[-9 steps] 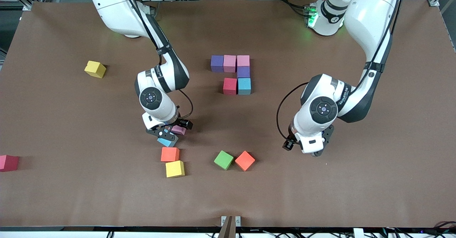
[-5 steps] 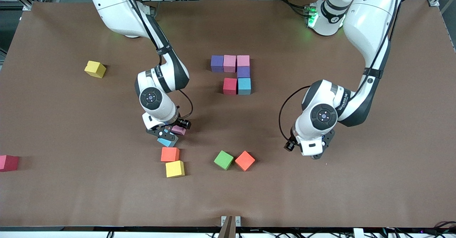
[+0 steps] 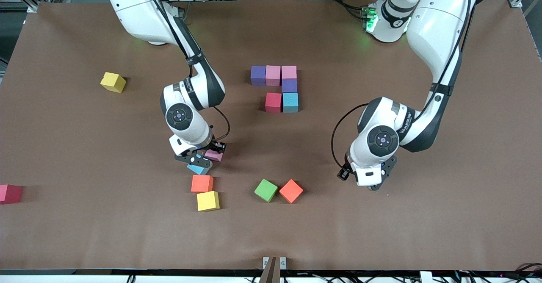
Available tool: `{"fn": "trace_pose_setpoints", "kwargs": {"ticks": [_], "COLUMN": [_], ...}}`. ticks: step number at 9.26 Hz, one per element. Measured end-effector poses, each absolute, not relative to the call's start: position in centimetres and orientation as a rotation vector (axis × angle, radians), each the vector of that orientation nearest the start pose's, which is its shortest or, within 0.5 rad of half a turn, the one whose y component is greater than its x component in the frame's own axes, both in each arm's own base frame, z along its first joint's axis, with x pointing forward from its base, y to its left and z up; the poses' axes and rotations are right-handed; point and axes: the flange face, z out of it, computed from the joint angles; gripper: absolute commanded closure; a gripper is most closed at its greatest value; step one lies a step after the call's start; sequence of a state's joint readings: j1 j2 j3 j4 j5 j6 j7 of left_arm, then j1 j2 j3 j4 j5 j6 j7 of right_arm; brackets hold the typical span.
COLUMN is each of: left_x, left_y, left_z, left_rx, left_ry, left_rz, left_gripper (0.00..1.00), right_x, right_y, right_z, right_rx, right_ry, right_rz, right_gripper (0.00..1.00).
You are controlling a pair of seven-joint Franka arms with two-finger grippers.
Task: Form number 2 with 11 blocks
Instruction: 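Grasp the pink cube with the right gripper, then carry the pink cube to the formation below the red cube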
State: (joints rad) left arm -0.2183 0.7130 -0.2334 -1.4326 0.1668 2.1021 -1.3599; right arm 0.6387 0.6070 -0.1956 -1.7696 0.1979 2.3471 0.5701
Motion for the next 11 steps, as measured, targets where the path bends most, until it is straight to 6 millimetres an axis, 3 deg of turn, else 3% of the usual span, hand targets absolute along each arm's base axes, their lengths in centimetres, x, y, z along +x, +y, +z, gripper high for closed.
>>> {"fn": "trace_pose_setpoints", "kwargs": {"ticks": [2, 5, 8, 11], "left_x": [67.2, 68.0, 68.9, 70.2], "left_y": [-28.1, -29.0, -28.0, -26.9], "left_z": [28.7, 29.3, 29.5, 30.4], "left_rx": [-2.928, -3.008, -2.891, -2.602], "left_ry": [-1.226, -1.235, -1.642, -2.24], "left_rz": [-0.026, -0.12, -0.064, 0.029], "left_gripper": [0.26, 0.26, 0.26, 0.26], "right_x": [58.8, 56.9, 54.7, 54.1], "right_y": [30.3, 34.0, 36.8, 36.9], "right_z": [24.5, 29.1, 31.2, 33.0], "right_rx": [-3.114, -3.078, -3.002, -2.854], "right_ry": [0.307, 0.033, -0.472, -0.974], "right_rz": [0.124, 0.152, 0.17, 0.161], "right_gripper": [1.0, 1.0, 1.0, 1.0]}}
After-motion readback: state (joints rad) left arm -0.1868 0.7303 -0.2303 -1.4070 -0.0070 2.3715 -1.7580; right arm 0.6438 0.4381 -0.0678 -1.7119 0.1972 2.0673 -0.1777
